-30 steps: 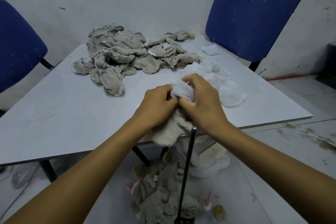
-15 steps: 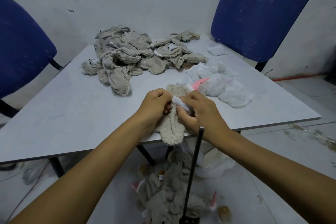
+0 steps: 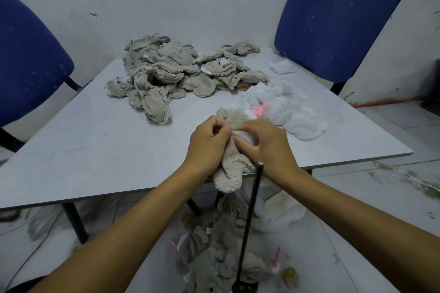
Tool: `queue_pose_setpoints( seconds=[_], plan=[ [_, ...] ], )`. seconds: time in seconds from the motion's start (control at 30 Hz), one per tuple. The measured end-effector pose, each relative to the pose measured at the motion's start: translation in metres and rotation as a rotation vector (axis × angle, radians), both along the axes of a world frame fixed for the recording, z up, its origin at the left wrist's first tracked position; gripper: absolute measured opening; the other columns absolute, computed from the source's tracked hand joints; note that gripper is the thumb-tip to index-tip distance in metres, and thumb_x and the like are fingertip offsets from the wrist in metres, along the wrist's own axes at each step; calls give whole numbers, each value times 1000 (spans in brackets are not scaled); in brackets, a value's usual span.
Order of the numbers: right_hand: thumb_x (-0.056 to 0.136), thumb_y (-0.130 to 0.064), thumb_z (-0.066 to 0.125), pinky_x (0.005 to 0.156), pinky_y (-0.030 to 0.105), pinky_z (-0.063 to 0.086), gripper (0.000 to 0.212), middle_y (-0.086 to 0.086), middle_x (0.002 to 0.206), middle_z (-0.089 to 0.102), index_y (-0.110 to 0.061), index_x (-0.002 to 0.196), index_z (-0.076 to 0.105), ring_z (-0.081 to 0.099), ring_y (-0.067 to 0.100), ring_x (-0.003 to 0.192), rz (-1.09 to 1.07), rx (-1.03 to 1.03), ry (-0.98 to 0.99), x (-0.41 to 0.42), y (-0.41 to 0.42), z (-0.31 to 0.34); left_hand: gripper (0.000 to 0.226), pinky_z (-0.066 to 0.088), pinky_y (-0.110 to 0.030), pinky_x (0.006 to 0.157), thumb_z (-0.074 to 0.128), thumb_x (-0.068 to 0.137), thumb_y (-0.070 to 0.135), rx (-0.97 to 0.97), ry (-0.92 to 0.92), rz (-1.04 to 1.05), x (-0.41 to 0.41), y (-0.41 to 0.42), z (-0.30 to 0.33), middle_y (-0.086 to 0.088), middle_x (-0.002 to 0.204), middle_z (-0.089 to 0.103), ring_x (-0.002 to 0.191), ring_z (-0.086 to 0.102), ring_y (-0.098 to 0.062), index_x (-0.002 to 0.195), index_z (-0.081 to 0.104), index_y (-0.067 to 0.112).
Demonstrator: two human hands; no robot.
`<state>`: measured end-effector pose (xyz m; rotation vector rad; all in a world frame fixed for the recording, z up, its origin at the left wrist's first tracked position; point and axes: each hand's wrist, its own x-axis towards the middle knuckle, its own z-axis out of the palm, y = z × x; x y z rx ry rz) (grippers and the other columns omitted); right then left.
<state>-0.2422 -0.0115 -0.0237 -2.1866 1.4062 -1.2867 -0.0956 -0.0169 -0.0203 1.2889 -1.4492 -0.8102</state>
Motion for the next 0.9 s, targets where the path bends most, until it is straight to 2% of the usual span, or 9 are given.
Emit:
queue_pose_setpoints(
  seconds=[0.17,0.23,0.33,0.53,0.6,0.7,0.73,0.83,0.9],
  plan=[
    [95,-22,57,86,36,41,20,5,104,42,-13,80,66,38,23,103,79,172,264,1,-3,-1,17,49,-43,76,57,94,15,28,-30,12,5,-3,0,4,73,62,70,55,-15,78,60,20],
    [91,-18,63,83,29,42,8,3,102,51,-14,95,68,48,19,97,88,119,183,-2,-2,-2,18,49,-41,75,58,95,17,16,-29,0,3,-2,-1,6,72,61,70,55,-14,78,61,22],
    [88,-26,71,75,13,42,31,-13,101,65,-25,117,62,60,0,88,99,153,-56,-10,-1,1,17,48,-38,73,58,94,19,19,-25,35,1,-5,-1,8,71,61,70,56,-13,77,62,23],
    [91,-21,44,88,23,28,50,-13,121,57,-21,140,52,41,1,99,262,107,335,-1,-5,4,17,45,-40,71,56,95,12,49,79,-2,11,-5,-4,3,67,59,68,53,-17,78,60,12],
    [82,-23,42,82,28,33,52,-7,122,57,-22,134,45,44,5,92,254,194,243,-3,-3,5,17,45,-36,68,57,95,13,42,73,-13,9,-5,-2,6,65,59,65,53,-14,79,62,12],
    [77,-15,43,71,21,37,50,7,126,56,-26,125,33,50,-9,81,315,293,88,-6,3,10,18,43,-35,66,56,94,12,45,58,-6,7,-5,-1,5,65,58,63,50,-13,76,61,14],
    [74,-16,41,72,21,38,56,9,129,54,-27,128,32,50,-7,86,329,279,136,-6,4,10,20,42,-35,66,55,94,11,49,50,-24,8,-4,-2,5,65,56,62,48,-13,76,60,15],
    [72,-21,37,93,41,40,78,17,139,48,-42,145,17,45,31,111,359,229,340,-2,2,12,21,38,-34,65,52,97,11,54,-41,-107,13,-3,-2,6,65,53,62,46,-13,77,57,17],
    [77,-21,38,98,46,41,85,19,135,53,-56,145,3,49,34,117,389,240,283,-4,3,13,18,40,-33,67,53,97,16,35,-88,-97,12,-1,0,1,73,57,67,50,-15,79,56,18]
  ],
)
